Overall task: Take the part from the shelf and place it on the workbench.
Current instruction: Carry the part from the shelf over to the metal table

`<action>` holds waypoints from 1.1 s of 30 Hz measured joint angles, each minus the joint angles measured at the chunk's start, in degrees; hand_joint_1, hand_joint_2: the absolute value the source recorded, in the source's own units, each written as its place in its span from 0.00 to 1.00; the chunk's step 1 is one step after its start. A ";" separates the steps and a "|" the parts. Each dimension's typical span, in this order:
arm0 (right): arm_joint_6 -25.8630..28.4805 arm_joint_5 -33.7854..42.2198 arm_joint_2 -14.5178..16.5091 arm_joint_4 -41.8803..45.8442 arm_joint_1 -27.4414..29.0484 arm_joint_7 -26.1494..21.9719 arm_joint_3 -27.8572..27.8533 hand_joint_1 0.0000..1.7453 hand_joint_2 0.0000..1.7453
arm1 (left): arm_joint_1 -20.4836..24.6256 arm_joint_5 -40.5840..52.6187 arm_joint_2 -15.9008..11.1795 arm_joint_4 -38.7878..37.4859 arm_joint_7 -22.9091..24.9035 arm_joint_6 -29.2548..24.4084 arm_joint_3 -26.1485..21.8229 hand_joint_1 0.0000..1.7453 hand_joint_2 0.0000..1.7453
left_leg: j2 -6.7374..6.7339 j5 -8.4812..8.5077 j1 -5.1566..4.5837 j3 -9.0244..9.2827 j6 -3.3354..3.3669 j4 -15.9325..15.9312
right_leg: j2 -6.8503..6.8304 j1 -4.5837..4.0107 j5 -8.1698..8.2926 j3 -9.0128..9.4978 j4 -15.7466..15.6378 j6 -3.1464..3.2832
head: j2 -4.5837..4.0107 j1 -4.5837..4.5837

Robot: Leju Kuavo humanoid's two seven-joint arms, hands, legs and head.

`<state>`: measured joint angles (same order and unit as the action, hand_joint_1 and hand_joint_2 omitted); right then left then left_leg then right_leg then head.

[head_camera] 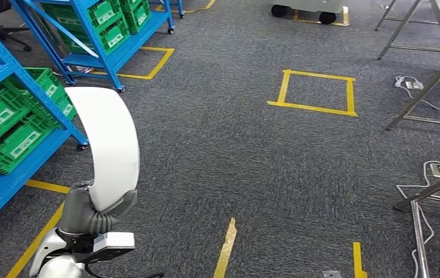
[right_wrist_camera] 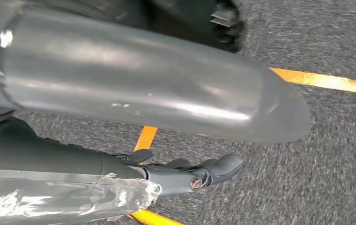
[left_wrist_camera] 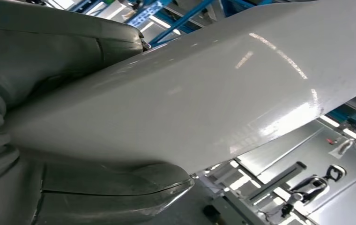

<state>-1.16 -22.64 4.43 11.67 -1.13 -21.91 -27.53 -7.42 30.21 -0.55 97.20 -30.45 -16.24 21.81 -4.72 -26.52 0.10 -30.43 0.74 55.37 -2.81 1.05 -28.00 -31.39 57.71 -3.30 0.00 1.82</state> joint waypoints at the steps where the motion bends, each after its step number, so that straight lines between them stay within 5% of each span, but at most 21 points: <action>1: 0.00 -0.02 0.00 0.00 -0.09 -0.01 0.00 0.00 0.00 | 0.14 0.19 -0.01 0.00 0.06 0.14 -0.05 1.00 1.00 | -0.37 -0.08 -0.07 0.01 -0.45 0.09 | -0.33 -0.17 0.13 0.69 -1.42 0.51 | 0.00 -0.07; 4: -0.01 -0.16 0.01 0.00 0.16 0.00 -0.04 0.00 0.00 | 0.51 0.86 -0.01 0.00 0.28 0.31 -0.17 1.00 1.00 | -0.92 -0.61 0.19 0.19 -1.62 0.41 | 1.00 -0.56 -0.04 0.55 -1.56 2.30 | 0.00 -0.25; 6: 0.00 -0.27 -0.02 0.00 0.21 0.01 -0.12 0.00 0.00 | 0.61 1.08 -0.01 0.01 0.44 0.32 -0.34 1.00 1.00 | 1.19 -2.76 0.49 -1.02 -2.12 3.62 | 2.02 -0.56 0.05 1.07 -1.69 3.15 | 0.00 -0.42; 9: -0.01 -0.43 -0.06 0.00 -0.05 0.01 -0.32 0.00 0.00 | 0.56 1.45 -0.09 -0.04 0.62 0.35 -0.59 1.00 1.00 | 4.02 -7.60 0.53 -7.27 -1.94 15.55 | 3.92 -0.99 -0.19 1.52 -1.70 4.11 | 0.00 -0.61; 11: -0.06 -0.64 -0.06 0.00 0.06 0.02 -0.42 0.00 0.00 | 0.53 1.86 -0.17 -0.09 0.74 0.40 -0.63 1.00 1.00 | 4.31 -6.66 0.39 -9.80 -1.41 18.59 | 5.46 -1.45 -0.70 2.18 -1.69 4.49 | 0.00 -0.58; 13: -0.10 -0.90 -0.05 0.00 0.17 0.04 -0.52 0.00 0.00 | 0.53 2.14 -0.22 -0.11 0.88 0.45 -0.63 1.00 1.00 | 5.30 -1.34 0.04 -8.27 -0.54 13.05 | 7.11 -1.67 -1.44 3.35 -1.71 4.56 | 0.00 -0.57; 15: -0.16 -1.00 0.03 -0.04 0.05 0.07 -0.66 0.00 0.00 | 0.51 2.20 -0.31 -0.10 0.95 0.46 -0.66 1.00 1.00 | 8.07 2.64 -0.27 -5.54 0.35 5.86 | 8.57 -1.58 -2.30 3.85 -1.73 4.30 | 0.00 -0.46; 17: -0.24 -1.02 0.10 -0.07 -0.11 0.08 -0.79 0.00 0.00 | 0.54 2.25 -0.40 -0.09 0.97 0.48 -0.69 1.00 1.00 | 9.50 2.27 -0.45 -4.01 0.63 2.35 | 9.73 -1.24 -2.76 3.81 -1.84 3.67 | 0.00 -0.46; 19: -0.26 -1.05 0.04 -0.05 0.06 0.09 -0.86 0.00 0.00 | 0.64 2.33 -0.39 -0.08 0.99 0.51 -0.71 1.00 1.00 | 8.65 1.12 -0.51 -2.79 0.84 0.76 | 10.16 -1.03 -2.74 4.24 -1.78 3.05 | 0.00 -0.63; 21: -0.26 -1.21 -0.03 -0.05 0.14 0.07 -0.89 0.00 0.00 | 0.69 2.51 -0.31 -0.07 0.99 0.52 -0.77 1.00 1.00 | 7.45 0.39 -0.34 -0.95 1.32 -0.05 | 7.95 -1.21 -3.53 3.52 0.61 2.55 | -0.02 -0.40; 23: -0.27 -1.45 -0.04 -0.06 -0.27 0.04 -0.90 0.00 0.00 | 0.63 2.71 -0.28 -0.08 1.05 0.60 -0.81 1.00 1.00 | 5.88 -0.80 -0.29 0.84 1.40 -0.25 | 4.84 -1.16 -5.47 -0.63 7.22 1.93 | -0.03 -0.09; 25: -0.28 -1.70 -0.05 -0.06 -0.39 0.05 -0.91 0.00 0.00 | 0.54 2.78 -0.33 -0.09 1.18 0.74 -0.81 1.00 1.00 | 4.42 -2.34 -0.32 2.46 1.21 -0.25 | 3.59 -0.80 -7.60 -6.37 13.68 1.27 | -0.01 -0.01; 27: -0.28 -1.95 -0.06 -0.07 0.03 0.05 -0.93 0.00 0.00 | 0.51 2.79 -0.36 -0.09 1.27 0.84 -0.81 1.00 1.00 | 3.11 -4.05 -0.22 4.66 0.91 -0.23 | 3.10 -0.50 -7.97 -9.40 13.85 0.85 | -0.01 0.03; 28: -0.28 -2.03 -0.06 -0.07 0.25 0.04 -0.95 0.00 0.00 | 0.51 2.80 -0.36 -0.09 1.31 0.89 -0.82 1.00 1.00 | 2.46 -4.97 -0.17 6.02 0.71 -0.22 | 2.66 -0.39 -6.47 -9.62 11.38 0.77 | -0.01 0.04; 31: -0.39 -2.12 -0.06 -0.20 0.38 0.02 -0.99 0.00 0.00 | 0.47 2.97 -0.43 -0.12 1.37 1.03 -0.83 1.00 1.00 | 0.64 -7.81 -0.43 8.87 -0.16 -0.08 | -0.78 -0.76 3.79 -9.53 3.34 1.78 | -0.02 0.01; 32: -0.43 -2.15 -0.06 -0.26 0.30 -0.03 -1.03 0.00 0.00 | 0.47 3.09 -0.47 -0.10 1.37 1.07 -0.84 1.00 1.00 | 0.11 -8.45 -0.59 9.15 -0.51 -0.21 | -1.38 -1.02 5.91 -9.68 2.41 2.41 | -0.02 -0.05; 33: -0.46 -2.20 -0.06 -0.30 0.22 -0.07 -1.07 0.00 0.00 | 0.48 3.21 -0.50 -0.08 1.37 1.11 -0.84 1.00 1.00 | -0.30 -8.67 -0.66 9.43 -0.88 -0.28 | -1.06 -1.23 5.99 -9.73 2.41 2.99 | -0.01 -0.12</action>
<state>-1.63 -24.84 4.37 11.37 -0.91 -21.98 -28.61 -6.93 33.42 -1.05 97.12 -29.09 -15.14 20.98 -5.02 -35.19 -0.57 -20.99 -0.14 55.09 -3.87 -0.18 -22.00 -41.12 60.12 -0.31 -0.01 1.70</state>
